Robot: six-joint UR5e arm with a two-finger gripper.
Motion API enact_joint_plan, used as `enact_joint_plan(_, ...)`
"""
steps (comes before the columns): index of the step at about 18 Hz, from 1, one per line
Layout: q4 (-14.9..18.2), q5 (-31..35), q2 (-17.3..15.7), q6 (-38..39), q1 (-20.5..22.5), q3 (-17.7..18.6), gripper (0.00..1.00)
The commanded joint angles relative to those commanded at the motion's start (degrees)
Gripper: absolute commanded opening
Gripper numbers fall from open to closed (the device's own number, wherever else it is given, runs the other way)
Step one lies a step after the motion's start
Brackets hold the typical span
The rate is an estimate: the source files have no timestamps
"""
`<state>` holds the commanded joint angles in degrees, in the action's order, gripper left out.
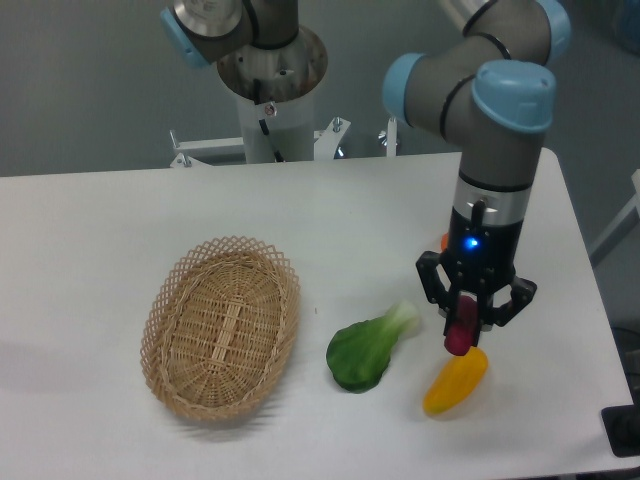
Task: Pick up the sweet potato from the table
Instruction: 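Lift the held sweet potato up off the table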
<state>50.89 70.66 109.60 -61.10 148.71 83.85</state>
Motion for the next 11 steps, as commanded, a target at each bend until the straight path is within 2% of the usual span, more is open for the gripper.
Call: enact_joint_plan(11,-0.2,0.2,-0.3,2.6,-1.3,-0.2,0.25)
